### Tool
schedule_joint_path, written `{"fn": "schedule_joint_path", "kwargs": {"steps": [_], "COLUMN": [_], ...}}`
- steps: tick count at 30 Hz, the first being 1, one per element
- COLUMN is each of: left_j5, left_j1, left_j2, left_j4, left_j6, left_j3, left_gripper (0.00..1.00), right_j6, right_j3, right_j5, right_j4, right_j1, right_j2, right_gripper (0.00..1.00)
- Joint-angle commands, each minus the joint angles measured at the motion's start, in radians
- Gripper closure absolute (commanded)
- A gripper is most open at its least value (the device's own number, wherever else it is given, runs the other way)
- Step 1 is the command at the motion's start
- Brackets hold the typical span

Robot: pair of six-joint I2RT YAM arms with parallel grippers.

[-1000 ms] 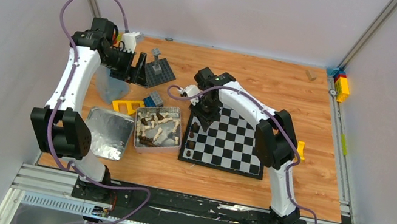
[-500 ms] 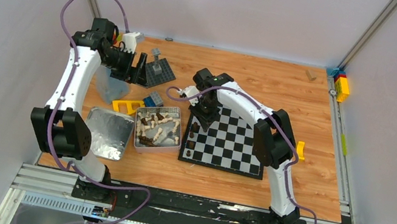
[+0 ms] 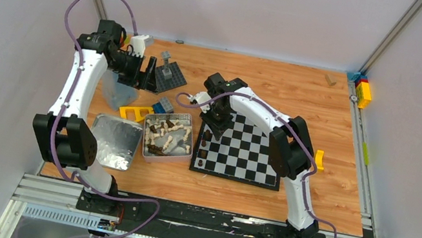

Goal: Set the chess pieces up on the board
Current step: Place the chess piece on the chessboard.

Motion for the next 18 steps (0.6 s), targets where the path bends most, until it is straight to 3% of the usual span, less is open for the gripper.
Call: {"fn": "schedule_joint_path", "kwargs": {"steps": [1,12,18], "left_j5": [0.020,0.022,0.019], "left_j1": [0.000,0.000,0.000], "left_j2": [-0.034,-0.034,-0.036], "left_j4": [0.006,0.006,0.006], "left_j6": [-0.001,0.004,0.007], "left_j3": [-0.006,-0.018,-0.021], "left_gripper": [0.07,0.05,0.04], "right_j6": [0.020,0.036,0.041], "right_j3": [0.040,0.045,0.045], "right_j5": [0.002,0.000,0.005], "right_j4": [0.002,0.012,0.016], "right_j1": [0.007,0.007,0.007], "right_j2": [0.013,0.002,-0.010], "right_gripper": [0.85,0.74,0.73]}}
